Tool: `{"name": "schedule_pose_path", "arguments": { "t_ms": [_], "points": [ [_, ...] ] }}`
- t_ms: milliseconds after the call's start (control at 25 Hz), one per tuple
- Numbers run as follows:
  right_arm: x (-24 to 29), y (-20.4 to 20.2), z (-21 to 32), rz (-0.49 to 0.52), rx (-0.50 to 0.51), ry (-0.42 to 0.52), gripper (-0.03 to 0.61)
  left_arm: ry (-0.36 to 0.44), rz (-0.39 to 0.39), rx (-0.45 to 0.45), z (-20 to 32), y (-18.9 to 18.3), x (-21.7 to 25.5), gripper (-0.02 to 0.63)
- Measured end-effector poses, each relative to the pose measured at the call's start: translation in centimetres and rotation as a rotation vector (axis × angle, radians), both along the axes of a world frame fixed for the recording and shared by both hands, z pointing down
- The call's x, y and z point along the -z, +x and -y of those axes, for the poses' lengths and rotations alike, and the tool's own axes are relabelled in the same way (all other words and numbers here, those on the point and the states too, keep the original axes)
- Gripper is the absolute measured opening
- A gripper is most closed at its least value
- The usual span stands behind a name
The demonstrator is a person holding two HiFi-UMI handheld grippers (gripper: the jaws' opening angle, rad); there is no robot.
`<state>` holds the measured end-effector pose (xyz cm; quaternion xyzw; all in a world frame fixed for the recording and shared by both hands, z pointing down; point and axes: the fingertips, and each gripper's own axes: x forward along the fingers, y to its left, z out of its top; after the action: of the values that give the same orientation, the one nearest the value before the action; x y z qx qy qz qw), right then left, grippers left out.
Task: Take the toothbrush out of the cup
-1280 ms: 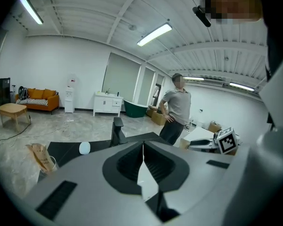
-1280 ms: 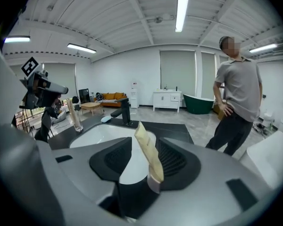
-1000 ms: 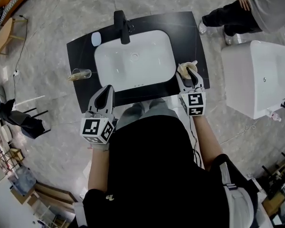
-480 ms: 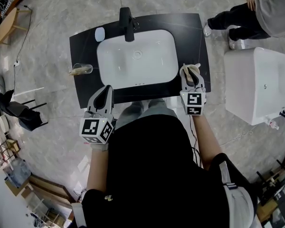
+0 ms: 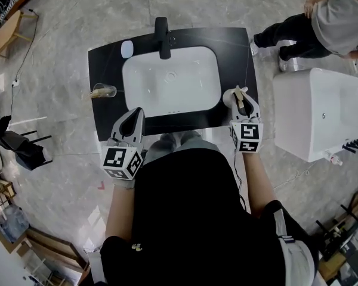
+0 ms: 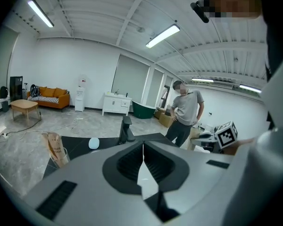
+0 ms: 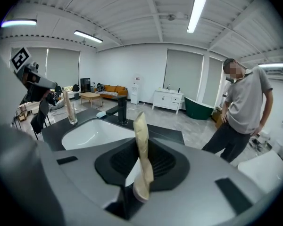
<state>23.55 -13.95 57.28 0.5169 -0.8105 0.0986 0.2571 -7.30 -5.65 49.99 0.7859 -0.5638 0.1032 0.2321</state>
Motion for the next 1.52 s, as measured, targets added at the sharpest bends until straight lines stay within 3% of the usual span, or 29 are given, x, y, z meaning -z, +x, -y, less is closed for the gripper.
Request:
{"name": "schedule_pose_path", "arguments": {
  "t_ms": [360, 760, 1200, 1520],
  "points": [
    [7.4, -1.5, 1.4, 0.096, 0.001, 0.014, 0.075, 0.062, -0.036, 0.022, 0.3, -2.1, 1.2, 0.023],
    [12.9, -7.1, 1.7, 0.140, 0.100, 0.091, 0.074, 0.121, -0.061, 0.080, 0.0, -4.8, 2.9, 0.023],
    [12.2, -15.3, -0.6, 0.215, 0.256, 0.052, 0.075, 0.106, -0.045, 0.136, -1.7, -7.1, 2.2, 0.025],
    [10.8, -19.7, -1.6, 0.266, 0.343, 0.002, 0.075, 0.094, -0.011, 0.235, -3.0, -10.1, 1.5, 0.026]
  ]
}}
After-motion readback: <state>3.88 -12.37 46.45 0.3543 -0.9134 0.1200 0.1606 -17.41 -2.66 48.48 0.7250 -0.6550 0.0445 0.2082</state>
